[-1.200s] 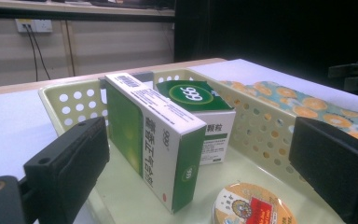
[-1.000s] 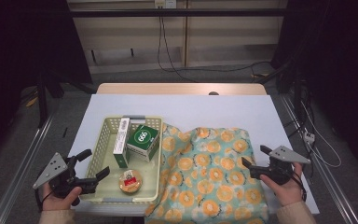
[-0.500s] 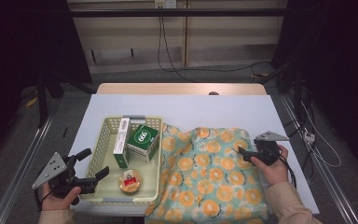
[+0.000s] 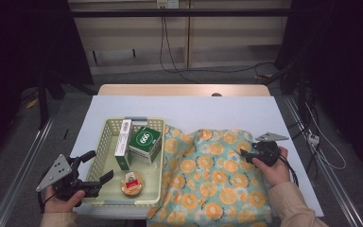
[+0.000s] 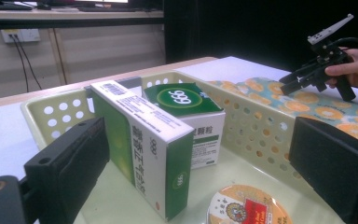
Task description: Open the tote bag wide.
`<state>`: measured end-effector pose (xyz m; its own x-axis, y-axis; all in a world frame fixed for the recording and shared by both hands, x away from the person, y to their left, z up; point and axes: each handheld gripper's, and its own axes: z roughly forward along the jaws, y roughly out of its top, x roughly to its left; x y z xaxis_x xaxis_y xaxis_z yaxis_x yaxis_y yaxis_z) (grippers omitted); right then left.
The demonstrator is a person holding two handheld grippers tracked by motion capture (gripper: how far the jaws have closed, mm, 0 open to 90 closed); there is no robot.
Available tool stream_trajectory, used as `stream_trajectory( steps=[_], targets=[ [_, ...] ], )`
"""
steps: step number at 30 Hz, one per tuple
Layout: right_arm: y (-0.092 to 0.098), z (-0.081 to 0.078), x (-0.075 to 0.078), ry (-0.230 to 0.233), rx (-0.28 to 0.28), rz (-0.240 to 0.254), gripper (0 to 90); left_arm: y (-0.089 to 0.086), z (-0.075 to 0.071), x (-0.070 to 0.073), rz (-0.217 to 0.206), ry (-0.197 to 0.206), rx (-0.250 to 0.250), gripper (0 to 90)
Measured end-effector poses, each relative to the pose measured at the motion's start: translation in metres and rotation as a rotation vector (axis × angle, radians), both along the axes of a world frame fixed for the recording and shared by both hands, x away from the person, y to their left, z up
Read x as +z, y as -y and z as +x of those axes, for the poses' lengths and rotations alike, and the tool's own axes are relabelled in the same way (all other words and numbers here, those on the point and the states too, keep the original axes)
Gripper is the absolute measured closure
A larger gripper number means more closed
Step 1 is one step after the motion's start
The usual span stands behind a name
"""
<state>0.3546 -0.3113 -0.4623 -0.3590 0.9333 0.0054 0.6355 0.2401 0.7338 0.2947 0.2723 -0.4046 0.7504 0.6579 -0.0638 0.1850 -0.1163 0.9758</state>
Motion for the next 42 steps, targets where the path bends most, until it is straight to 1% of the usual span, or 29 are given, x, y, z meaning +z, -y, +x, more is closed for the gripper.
stream_trajectory(
  steps=[2,4,7,8,9,10,11,14,15,17,18,19,20,21,22,23,26,29,30,32,33,34,35,36,37,38,39,41,42],
  targets=[
    [0.000,0.000,0.000,0.000,-0.004,0.000,43.3,0.001,0.000,0.000,-0.008,-0.004,0.001,4.8],
    [0.000,0.000,0.000,0.000,-0.005,0.000,44.2,0.001,0.001,0.001,-0.006,0.001,0.001,4.8],
    [0.001,0.000,0.001,-0.002,-0.013,0.003,48.4,0.001,0.002,0.000,-0.002,0.004,0.002,4.8],
    [0.001,0.000,0.000,0.002,-0.005,0.000,49.9,0.001,0.002,0.000,-0.005,0.002,-0.003,4.8],
    [-0.001,-0.001,0.001,0.002,0.005,0.000,57.0,0.001,0.002,0.000,-0.008,0.000,-0.006,5.3],
    [-0.001,-0.001,0.001,0.002,0.005,0.000,57.0,0.002,0.002,0.000,-0.006,-0.001,-0.002,5.3],
    [-0.003,-0.002,0.002,0.000,0.017,0.002,63.8,0.002,0.003,0.000,-0.003,0.001,-0.004,5.3],
    [-0.004,-0.002,0.002,-0.002,0.027,0.008,69.9,0.003,0.003,0.000,0.002,0.000,-0.001,5.4],
    [-0.004,-0.002,0.002,-0.005,0.030,0.013,73.8,0.003,0.003,0.000,0.002,0.001,0.000,5.5],
    [-0.005,-0.002,0.002,-0.007,0.041,0.030,84.7,0.003,0.003,0.000,-0.007,0.001,-0.004,5.5],
    [-0.005,-0.002,0.002,-0.007,0.041,0.030,84.7,0.003,0.003,0.000,-0.007,0.001,-0.004,5.5],
    [-0.007,-0.002,0.002,-0.011,0.054,0.033,88.8,0.003,0.004,0.001,-0.003,0.005,-0.001,5.5],
    [-0.007,-0.002,0.002,-0.013,0.054,0.032,89.2,0.002,0.004,0.001,-0.003,0.005,0.000,5.5],
    [-0.007,-0.001,0.003,-0.020,0.049,0.044,89.7,0.002,0.004,0.001,-0.004,0.004,0.002,5.5],
    [-0.007,-0.001,0.003,-0.020,0.049,0.044,89.7,0.001,0.004,0.001,-0.001,0.006,0.001,5.5],
    [-0.007,0.002,0.003,-0.022,0.050,0.066,90.0,0.001,0.004,0.002,0.004,0.008,0.007,5.5],
    [-0.008,0.006,0.005,-0.010,0.044,0.086,90.0,-0.001,0.003,0.002,-0.001,0.011,0.018,5.6],
    [-0.009,0.018,0.010,0.003,0.033,0.107,90.0,-0.001,0.003,0.002,-0.003,0.010,0.028,5.7],
    [-0.008,0.024,0.011,-0.004,0.034,0.112,90.0,-0.001,0.003,0.002,-0.004,0.009,0.028,5.7],
    [-0.008,0.035,0.013,-0.005,0.031,0.091,90.0,-0.001,0.003,0.002,-0.001,0.010,0.028,5.7],
    [-0.007,0.043,0.014,-0.010,0.029,0.088,90.0,-0.001,0.003,0.002,0.010,0.012,0.029,5.7],
    [-0.006,0.048,0.014,-0.012,0.026,0.100,90.0,-0.001,0.003,0.002,0.010,0.012,0.029,5.7],
    [-0.004,0.057,0.014,-0.010,0.013,0.086,90.0,0.000,0.003,0.002,0.009,0.009,0.025,5.7],
    [-0.002,0.062,0.015,-0.004,0.001,0.062,90.0,0.000,0.003,0.002,0.008,0.013,0.027,5.7],
    [0.001,0.069,0.014,-0.006,-0.006,0.060,90.0,0.000,0.003,0.002,0.008,0.010,0.024,5.8],
    [0.005,0.075,0.013,-0.010,-0.017,0.081,90.0,0.000,0.003,0.002,0.009,0.012,0.025,5.8],
    [0.008,0.081,0.012,-0.010,-0.037,0.091,90.0,0.000,0.003,0.002,0.006,0.013,0.030,5.8],
    [0.018,0.094,0.009,-0.003,-0.065,0.078,90.0,0.001,0.003,0.003,0.003,0.011,0.029,5.8],
    [0.021,0.097,0.008,-0.002,-0.079,0.074,90.0,0.001,0.003,0.003,0.005,0.012,0.031,5.8]
  ],
)
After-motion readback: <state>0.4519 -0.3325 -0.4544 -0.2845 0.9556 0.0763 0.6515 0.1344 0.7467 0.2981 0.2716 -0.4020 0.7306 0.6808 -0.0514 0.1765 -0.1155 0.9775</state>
